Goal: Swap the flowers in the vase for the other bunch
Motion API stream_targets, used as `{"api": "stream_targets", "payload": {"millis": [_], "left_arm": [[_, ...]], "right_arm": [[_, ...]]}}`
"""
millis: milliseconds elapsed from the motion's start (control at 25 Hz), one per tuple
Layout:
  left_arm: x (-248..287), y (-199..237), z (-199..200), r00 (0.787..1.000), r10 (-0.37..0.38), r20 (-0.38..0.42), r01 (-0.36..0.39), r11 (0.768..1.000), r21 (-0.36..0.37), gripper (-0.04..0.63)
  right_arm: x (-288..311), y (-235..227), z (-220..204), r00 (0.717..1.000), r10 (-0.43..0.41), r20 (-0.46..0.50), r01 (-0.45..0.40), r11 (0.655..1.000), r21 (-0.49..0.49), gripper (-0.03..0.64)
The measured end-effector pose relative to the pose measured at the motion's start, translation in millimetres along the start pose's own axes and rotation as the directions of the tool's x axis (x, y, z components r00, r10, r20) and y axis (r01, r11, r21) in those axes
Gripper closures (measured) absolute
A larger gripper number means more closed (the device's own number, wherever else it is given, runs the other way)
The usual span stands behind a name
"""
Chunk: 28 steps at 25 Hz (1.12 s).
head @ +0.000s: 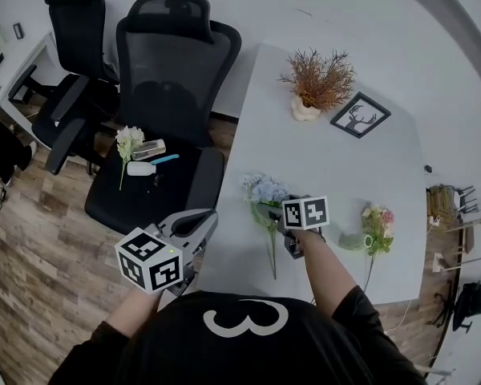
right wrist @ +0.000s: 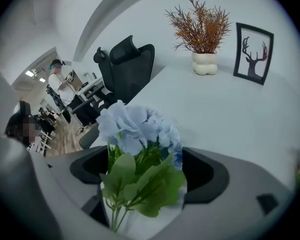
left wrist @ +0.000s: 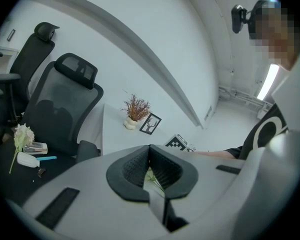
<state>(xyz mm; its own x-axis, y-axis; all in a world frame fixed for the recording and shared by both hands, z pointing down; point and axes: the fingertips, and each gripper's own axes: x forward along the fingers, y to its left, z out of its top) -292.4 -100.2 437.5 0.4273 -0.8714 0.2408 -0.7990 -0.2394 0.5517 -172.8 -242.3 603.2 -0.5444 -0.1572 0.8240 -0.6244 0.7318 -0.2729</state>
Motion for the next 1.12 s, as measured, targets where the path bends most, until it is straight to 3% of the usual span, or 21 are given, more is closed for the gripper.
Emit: {"api": "stream_targets", "payload": {"millis": [200, 360, 480, 760, 1120], "left_arm": [[-11.6, 18.0, -0.7, 0.997, 0.081, 0.007, -0.081, 0.997, 0.003, 0.584], [-13.9, 21.7, -1.6, 0.996, 0.09, 0.012, -0.09, 0.996, -0.008, 0.584], [-14.2, 21.6, -2.2, 0.996, 0.089, 0.013, -0.089, 0.996, -0.011, 0.584], [-13.1, 21.6, -6.6, 0.997, 0.082, 0.012, -0.082, 0.996, -0.018, 0.584], [-8.6, 18.0, -6.2, 0.998, 0.06, 0.013, -0.059, 0.998, -0.03, 0.584]], "right_arm": [[10.6, 7.8, -1.6, 0.999, -0.047, -0.023, 0.046, 0.999, -0.028, 0.169], [16.0, 12.9, -9.0, 0.996, -0.071, -0.05, 0.067, 0.994, -0.089, 0.196], [14.3, 10.7, -11.5, 0.994, -0.097, -0.059, 0.09, 0.989, -0.12, 0.267], [9.4, 10.2, -16.4, 0.997, -0.071, -0.042, 0.067, 0.994, -0.089, 0.44], [-7.2, 17.2, -11.6, 0.998, -0.056, 0.014, 0.057, 0.995, -0.086, 0.494]]}}
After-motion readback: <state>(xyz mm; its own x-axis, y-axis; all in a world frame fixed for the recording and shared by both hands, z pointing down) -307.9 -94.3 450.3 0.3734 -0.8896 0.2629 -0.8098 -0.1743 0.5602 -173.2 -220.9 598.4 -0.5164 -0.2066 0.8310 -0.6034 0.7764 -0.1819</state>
